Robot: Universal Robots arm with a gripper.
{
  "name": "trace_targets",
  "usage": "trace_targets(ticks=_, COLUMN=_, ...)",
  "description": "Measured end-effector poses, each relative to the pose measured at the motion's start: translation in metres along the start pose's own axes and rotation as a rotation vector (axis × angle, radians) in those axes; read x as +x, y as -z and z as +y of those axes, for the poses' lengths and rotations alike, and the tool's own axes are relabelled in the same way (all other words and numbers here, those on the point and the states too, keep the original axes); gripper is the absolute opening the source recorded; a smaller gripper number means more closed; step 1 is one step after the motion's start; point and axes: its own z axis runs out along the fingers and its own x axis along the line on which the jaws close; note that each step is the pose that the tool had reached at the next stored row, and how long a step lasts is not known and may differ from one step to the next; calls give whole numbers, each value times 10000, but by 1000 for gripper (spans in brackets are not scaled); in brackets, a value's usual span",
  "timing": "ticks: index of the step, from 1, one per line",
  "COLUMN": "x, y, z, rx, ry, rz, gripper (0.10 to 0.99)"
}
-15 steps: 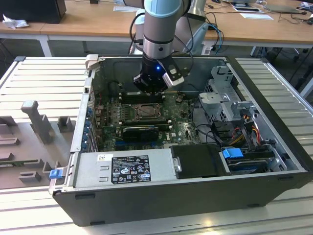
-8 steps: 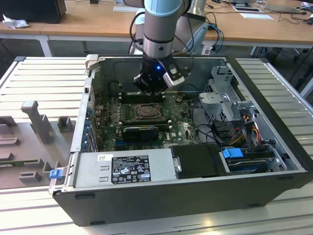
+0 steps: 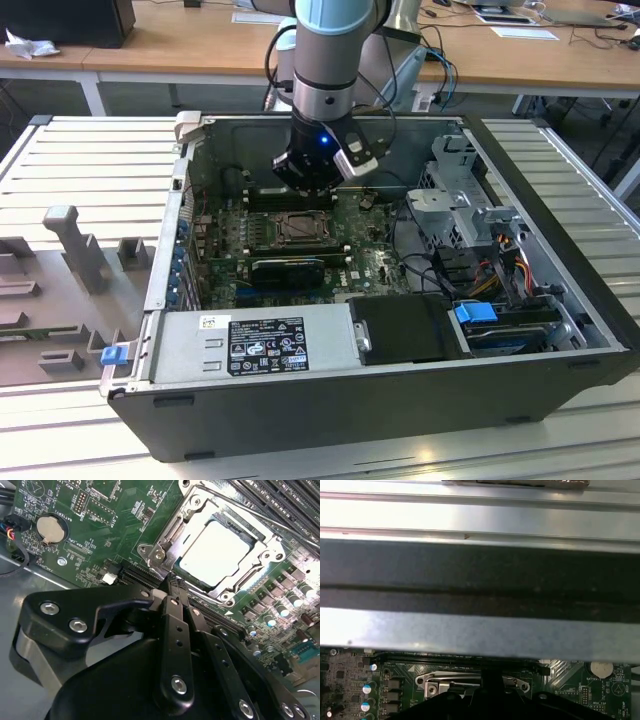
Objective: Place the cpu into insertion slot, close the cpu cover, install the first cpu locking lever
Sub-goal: 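Install the first cpu locking lever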
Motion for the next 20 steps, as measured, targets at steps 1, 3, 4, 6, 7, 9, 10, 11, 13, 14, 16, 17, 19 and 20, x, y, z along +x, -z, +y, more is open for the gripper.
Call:
trace_targets(ticks=1, x=0, y=0, z=-1, rx=0, ry=0, rz=0, gripper=106)
trace_targets(ticks=3, x=0, y=1, z=-7, rx=0, ry=1, rz=0, gripper=106)
trace_targets(ticks=4, x=0, y=2, z=-11, rx=2, ry=1, rz=1, gripper=106)
trace_targets(ticks=6, x=1, y=2, z=-22, rx=0, ry=0, rz=0, gripper=106)
trace_targets(ticks=7, x=0, y=2, z=-25, rx=-1, ry=1, rz=0, gripper=106)
trace_targets(ticks=9, x=-1, y=3, z=-38, rx=0, ry=0, rz=0, gripper=106)
trace_targets(ticks=10, x=-1, y=3, z=-42, rx=-1, ry=0, rz=-1, gripper=106)
trace_targets(ticks=11, x=0, y=6, z=-43, rx=1, ry=-1, rz=1, gripper=106)
trace_targets(ticks=13, x=0, y=24, z=-42, rx=1, ry=-1, rz=1, gripper=106)
trace_targets(ticks=14, x=-1, y=43, z=-40, rx=1, ry=1, rz=0, gripper=106)
trace_targets(ticks=16, x=0, y=89, z=-37, rx=2, ry=0, rz=1, gripper=106)
trace_targets(ticks=17, x=0, y=119, z=-34, rx=2, ry=0, rz=0, gripper=106)
trace_targets(ticks=19, x=1, y=153, z=-31, rx=0, ry=0, rz=0, gripper=106)
trace_targets(ticks=20, x=1, y=170, z=-30, rx=1, ry=-1, rz=0, gripper=106)
